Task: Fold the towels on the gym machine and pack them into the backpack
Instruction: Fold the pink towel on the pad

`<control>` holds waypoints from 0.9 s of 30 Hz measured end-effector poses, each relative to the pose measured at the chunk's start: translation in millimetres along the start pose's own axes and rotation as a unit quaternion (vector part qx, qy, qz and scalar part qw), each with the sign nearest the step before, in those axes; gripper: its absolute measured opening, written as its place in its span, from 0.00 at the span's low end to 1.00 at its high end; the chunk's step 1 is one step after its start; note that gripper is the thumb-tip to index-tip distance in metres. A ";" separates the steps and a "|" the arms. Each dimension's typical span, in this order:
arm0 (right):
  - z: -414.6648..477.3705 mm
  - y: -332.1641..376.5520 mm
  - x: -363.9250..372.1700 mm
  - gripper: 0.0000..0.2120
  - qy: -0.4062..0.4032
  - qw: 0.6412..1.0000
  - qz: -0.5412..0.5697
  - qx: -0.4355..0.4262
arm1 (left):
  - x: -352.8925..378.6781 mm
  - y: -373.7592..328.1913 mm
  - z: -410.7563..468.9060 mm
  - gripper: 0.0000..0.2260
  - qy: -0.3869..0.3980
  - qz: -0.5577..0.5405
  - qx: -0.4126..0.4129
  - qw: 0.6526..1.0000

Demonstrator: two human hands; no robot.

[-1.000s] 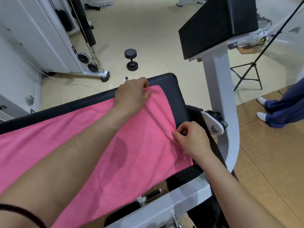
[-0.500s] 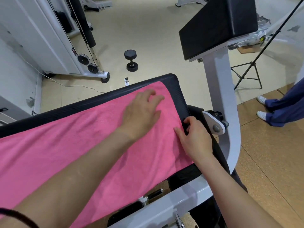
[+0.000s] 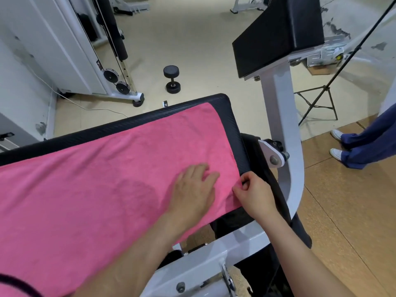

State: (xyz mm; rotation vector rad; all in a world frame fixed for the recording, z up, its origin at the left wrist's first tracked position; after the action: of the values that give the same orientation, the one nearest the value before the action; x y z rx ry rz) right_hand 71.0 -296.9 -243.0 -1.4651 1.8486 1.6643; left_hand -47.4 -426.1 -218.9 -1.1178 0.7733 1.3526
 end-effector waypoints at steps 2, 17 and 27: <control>-1.4 5.6 -0.3 0.04 0.019 1.000 -0.002 0.003 | 9.0 -22.7 -11.6 0.10 0.010 -0.073 -0.009 0.997; 47.7 136.3 -44.8 0.23 0.084 0.982 -0.023 -0.169 | 52.6 -71.7 35.0 0.12 0.104 0.004 -0.077 0.992; 30.4 185.3 -25.4 0.21 0.034 0.969 0.111 -0.220 | 5.5 -36.4 -16.3 0.09 -0.119 -0.309 -0.230 0.915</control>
State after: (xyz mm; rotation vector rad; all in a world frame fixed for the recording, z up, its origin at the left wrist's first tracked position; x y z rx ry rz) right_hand -75.4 -288.2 -122.9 -1.5314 1.8130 2.2758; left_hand -8.4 -435.0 -223.2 -1.3774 -0.1056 1.1054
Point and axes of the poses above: each hand's wrist, its own z-axis towards the middle knuckle, its own x-axis out of the palm, y = z × x, the point moved 4 cm from there along z, towards the middle knuckle, and after that the axes turned 12 degrees about x, right-handed, at the moved point
